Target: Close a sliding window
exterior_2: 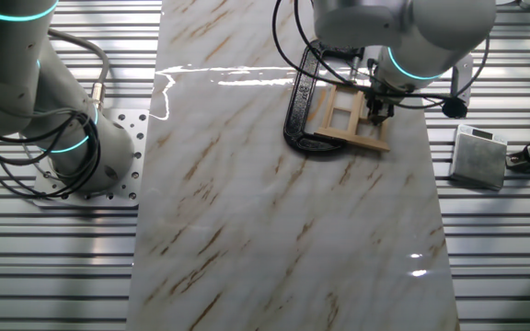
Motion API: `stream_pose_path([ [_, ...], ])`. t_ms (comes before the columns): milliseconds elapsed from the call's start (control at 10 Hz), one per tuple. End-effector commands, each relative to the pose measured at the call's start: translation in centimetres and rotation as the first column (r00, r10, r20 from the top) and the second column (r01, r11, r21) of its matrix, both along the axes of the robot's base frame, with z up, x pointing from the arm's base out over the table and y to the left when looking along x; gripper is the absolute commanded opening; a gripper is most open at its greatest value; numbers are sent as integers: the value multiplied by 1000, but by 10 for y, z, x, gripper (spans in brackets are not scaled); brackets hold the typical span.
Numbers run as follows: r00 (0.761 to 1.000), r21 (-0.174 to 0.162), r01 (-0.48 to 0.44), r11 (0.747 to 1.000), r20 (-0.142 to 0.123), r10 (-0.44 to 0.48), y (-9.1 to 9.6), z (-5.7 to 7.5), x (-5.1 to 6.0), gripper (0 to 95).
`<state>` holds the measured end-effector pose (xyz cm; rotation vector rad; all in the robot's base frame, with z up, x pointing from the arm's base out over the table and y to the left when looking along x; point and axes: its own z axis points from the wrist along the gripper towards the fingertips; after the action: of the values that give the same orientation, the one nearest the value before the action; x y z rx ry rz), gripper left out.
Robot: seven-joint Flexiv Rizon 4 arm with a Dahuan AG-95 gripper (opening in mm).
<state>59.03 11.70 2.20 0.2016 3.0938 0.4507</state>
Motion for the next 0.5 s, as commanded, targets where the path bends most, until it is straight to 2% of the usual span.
stream_pose_path([
  [100,1000,2,-9,1000,1,9,-4,-1,-2,570],
  [500,1000,-5,-18,1000,-3,18,-11,0,-6,570],
])
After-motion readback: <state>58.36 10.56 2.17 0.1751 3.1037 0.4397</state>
